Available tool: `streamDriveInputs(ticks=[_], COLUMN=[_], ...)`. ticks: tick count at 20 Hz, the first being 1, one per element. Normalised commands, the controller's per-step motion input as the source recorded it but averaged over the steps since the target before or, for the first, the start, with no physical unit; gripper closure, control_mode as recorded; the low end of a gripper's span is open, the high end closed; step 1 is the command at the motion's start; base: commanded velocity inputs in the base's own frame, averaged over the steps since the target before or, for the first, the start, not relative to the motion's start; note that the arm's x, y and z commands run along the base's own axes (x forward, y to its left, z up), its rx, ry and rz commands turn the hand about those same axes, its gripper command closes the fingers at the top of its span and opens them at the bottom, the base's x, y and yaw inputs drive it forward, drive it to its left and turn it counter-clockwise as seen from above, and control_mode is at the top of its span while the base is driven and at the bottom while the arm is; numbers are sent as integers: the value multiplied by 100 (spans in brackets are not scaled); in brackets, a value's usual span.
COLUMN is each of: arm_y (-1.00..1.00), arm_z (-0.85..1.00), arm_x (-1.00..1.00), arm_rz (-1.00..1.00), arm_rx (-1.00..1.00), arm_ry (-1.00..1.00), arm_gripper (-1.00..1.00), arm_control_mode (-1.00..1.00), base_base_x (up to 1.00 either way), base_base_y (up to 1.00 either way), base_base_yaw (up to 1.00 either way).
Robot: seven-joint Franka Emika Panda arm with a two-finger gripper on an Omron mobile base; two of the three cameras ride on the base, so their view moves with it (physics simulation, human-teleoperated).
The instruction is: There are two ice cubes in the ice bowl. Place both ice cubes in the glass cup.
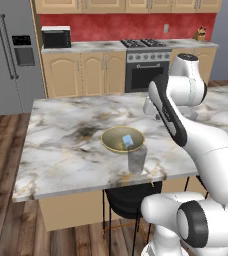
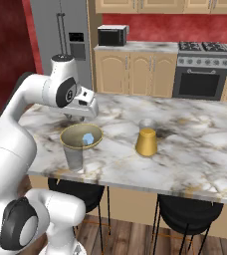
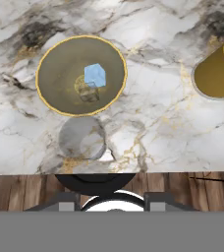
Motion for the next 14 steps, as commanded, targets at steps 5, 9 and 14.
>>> streamDriveInputs(ticks=[5,9,14], arm_y=[14,6,0], arm_z=[0,0,0], arm_x=[1,2,0], arm_rz=[-1,-2,0], arm_rx=[0,0,0], arm_ry=[0,0,0], arm_gripper=[-100,-100,-100], arm_control_mode=[-100,-100,-100], base_base_x=[0,0,0], base_base_y=[0,0,0], base_base_yaw=[0,0,0])
